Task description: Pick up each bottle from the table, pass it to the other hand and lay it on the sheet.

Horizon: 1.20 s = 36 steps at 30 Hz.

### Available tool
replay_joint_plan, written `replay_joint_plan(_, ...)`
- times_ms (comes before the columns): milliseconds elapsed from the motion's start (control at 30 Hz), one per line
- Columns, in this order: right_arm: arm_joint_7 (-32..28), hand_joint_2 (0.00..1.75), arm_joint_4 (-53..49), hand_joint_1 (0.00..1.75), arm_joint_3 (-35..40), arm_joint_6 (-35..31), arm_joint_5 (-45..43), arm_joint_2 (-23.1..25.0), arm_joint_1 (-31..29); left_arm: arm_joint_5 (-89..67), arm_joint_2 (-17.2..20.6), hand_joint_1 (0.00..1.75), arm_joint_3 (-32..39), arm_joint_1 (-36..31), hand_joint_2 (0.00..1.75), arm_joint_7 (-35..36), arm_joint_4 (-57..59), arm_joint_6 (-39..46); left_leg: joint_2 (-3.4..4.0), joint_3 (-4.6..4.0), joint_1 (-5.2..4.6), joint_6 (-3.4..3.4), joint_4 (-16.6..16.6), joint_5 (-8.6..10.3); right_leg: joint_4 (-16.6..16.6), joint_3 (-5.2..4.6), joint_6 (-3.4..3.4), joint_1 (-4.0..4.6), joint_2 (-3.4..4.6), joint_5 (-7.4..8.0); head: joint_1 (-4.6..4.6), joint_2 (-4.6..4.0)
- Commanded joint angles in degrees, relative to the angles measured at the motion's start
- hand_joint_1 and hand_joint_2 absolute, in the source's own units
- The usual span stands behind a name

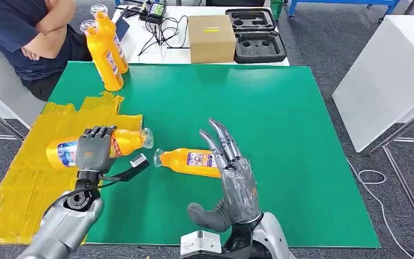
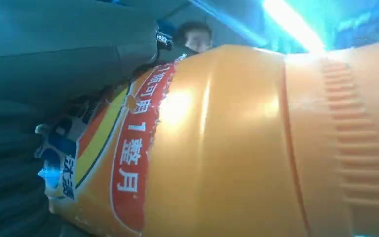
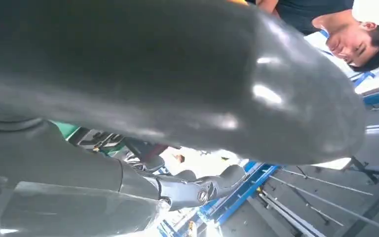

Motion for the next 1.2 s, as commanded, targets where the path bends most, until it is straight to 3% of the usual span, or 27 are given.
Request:
replay_joint_plan(33, -0.3, 0.0, 0.3, 0.0, -0.1, 2.0, -0.5, -1.7, -0.9, -0.1, 5.3, 1.75, -7.7, -2.7, 1.75, 3.0, 10.7, 0.1, 0.1, 0.23, 0.02, -0.1, 0.0, -0.07, -0.1, 0.22, -0.05, 0.02, 0.03, -0.05, -0.04, 0.0)
replay_joint_plan(233, -0.6, 0.0, 0.9, 0.0, 0.2, 2.6, -0.7, -2.0, -1.1, -0.1, 6.6, 1.73, -4.7, -1.0, 1.75, 2.8, 10.5, 0.1, 0.21, 0.34, 0.08, -0.19, 0.0, -0.16, -0.1, 0.33, -0.11, 0.08, 0.1, -0.11, -0.02, 0.0)
replay_joint_plan(267, -0.7, 0.0, 1.0, 0.0, 0.3, 2.7, -0.8, -2.2, -1.2, -0.1, 6.7, 1.2, -4.0, -0.7, 1.75, 2.7, 11.3, 0.1, 0.14, 0.18, 0.05, -0.12, 0.0, -0.08, -0.1, 0.18, -0.07, 0.05, 0.07, -0.04, -0.02, 0.0)
replay_joint_plan(300, -0.8, 0.0, 1.1, 0.0, 0.3, 2.7, -0.8, -2.3, -1.3, -0.1, 7.1, 0.49, -5.1, -0.9, 1.75, 3.5, 11.6, 0.1, 0.17, 0.24, 0.08, -0.15, 0.0, -0.12, -0.1, 0.25, -0.09, 0.09, 0.09, -0.06, -0.02, 0.0)
replay_joint_plan(333, -0.8, 0.0, 1.3, 0.0, 0.3, 2.6, -0.8, -2.3, -1.4, -0.1, 7.4, 0.0, -5.8, -0.7, 1.75, 4.1, 11.2, 0.1, 0.14, 0.2, 0.05, -0.12, 0.0, -0.08, -0.1, 0.2, -0.07, 0.05, 0.07, -0.04, -0.02, 0.0)
replay_joint_plan(367, -1.0, 0.0, 1.5, 0.0, 0.2, 3.1, -0.5, -2.3, -1.3, 3.3, 7.6, 0.0, -8.1, -1.5, 1.75, 4.3, 13.3, 0.1, 0.16, 0.35, 0.1, -0.19, 0.0, -0.16, -0.1, 0.36, -0.12, 0.1, 0.06, -0.11, -0.02, 0.0)
replay_joint_plan(500, -0.8, 0.0, 1.8, 0.0, 0.4, 2.9, -0.9, -2.5, -1.7, 1.2, 6.8, 0.0, -6.0, -1.1, 1.75, 2.5, 14.8, 0.1, 0.09, 0.12, 0.02, -0.08, -0.1, -0.04, -0.1, 0.12, -0.04, 0.02, 0.04, -0.02, -0.02, 0.0)
replay_joint_plan(533, -0.6, 0.0, 2.0, 0.0, 0.4, 3.1, -1.2, -2.6, -1.9, 0.2, 6.5, 0.0, -5.1, -1.1, 0.0, 3.5, 15.7, 0.1, 0.12, 0.27, 0.09, -0.15, 0.0, -0.12, -0.1, 0.3, -0.08, 0.09, 0.03, -0.07, 0.0, 0.0)
replay_joint_plan(867, 0.5, 0.0, 2.4, 0.0, 0.6, 3.8, -1.5, -2.6, -2.9, -0.1, 6.0, 0.0, -3.4, 0.3, 0.0, 1.0, 13.6, 0.1, 0.02, 0.12, 0.02, -0.08, 0.0, -0.03, -0.1, 0.17, -0.04, 0.01, -0.01, -0.01, -0.02, 0.0)
replay_joint_plan(1033, 1.5, 0.0, 2.8, 0.0, 0.4, 3.6, -1.4, -2.2, -3.4, -0.1, 6.8, 0.0, -2.9, 2.4, 0.0, 3.0, 6.5, 0.1, 0.08, 0.16, 0.03, -0.11, 0.0, -0.06, -0.1, 0.2, -0.06, 0.03, 0.02, -0.02, -0.02, 0.0)
replay_joint_plan(1167, 2.6, 0.0, 3.2, 0.0, -0.2, 3.3, -0.9, -2.1, -3.6, 0.9, 5.6, 0.0, 5.8, 5.4, 0.0, -0.2, -4.0, 0.1, -0.01, 0.19, 0.08, -0.14, 0.0, -0.11, 0.0, 0.27, -0.08, 0.08, -0.08, -0.09, 0.0, 0.0)
replay_joint_plan(1200, 2.9, 0.0, 3.3, 0.0, -0.4, 3.1, -0.7, -2.0, -3.6, 1.7, 4.0, 0.0, 11.8, 7.1, 0.0, -4.3, -9.1, 0.1, 0.01, 0.1, 0.06, -0.1, 0.0, -0.06, 0.0, 0.16, -0.06, 0.06, -0.03, -0.04, -0.02, 0.0)
